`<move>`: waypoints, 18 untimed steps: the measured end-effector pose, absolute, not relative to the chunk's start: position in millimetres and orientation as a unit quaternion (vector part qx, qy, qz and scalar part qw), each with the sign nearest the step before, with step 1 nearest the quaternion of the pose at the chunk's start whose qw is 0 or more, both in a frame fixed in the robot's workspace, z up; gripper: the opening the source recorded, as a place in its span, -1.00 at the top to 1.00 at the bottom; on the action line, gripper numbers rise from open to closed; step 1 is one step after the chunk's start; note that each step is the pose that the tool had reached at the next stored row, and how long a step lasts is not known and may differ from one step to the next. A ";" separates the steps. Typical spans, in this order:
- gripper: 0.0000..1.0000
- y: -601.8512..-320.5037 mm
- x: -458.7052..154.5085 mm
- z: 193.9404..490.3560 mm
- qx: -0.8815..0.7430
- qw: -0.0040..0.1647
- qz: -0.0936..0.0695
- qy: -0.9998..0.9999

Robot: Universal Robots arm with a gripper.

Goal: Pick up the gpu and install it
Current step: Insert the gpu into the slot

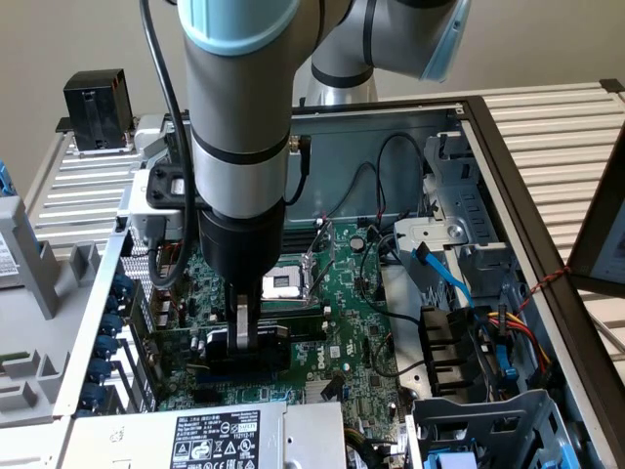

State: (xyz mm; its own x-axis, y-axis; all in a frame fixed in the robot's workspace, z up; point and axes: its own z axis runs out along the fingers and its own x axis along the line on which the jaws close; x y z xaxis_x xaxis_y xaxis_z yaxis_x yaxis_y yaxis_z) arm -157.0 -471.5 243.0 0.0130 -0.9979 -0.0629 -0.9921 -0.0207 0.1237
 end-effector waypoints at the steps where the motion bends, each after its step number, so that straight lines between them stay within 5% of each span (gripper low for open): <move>1: 0.45 -471.5 -157.0 243.0 0.711 0.022 -0.066 -0.699; 10: 0.42 -471.6 -157.2 242.7 0.712 0.022 -0.066 -0.699; 13: 0.16 -471.7 -157.1 243.7 0.712 0.022 -0.066 -0.699; 18: 0.16 -471.7 -157.0 259.1 0.712 0.022 -0.066 -0.699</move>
State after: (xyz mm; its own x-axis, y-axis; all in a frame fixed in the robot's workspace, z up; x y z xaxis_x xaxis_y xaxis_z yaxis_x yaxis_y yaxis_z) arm -157.0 -471.7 259.1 0.0140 -0.9979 -0.0629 -0.9921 -0.0218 0.1238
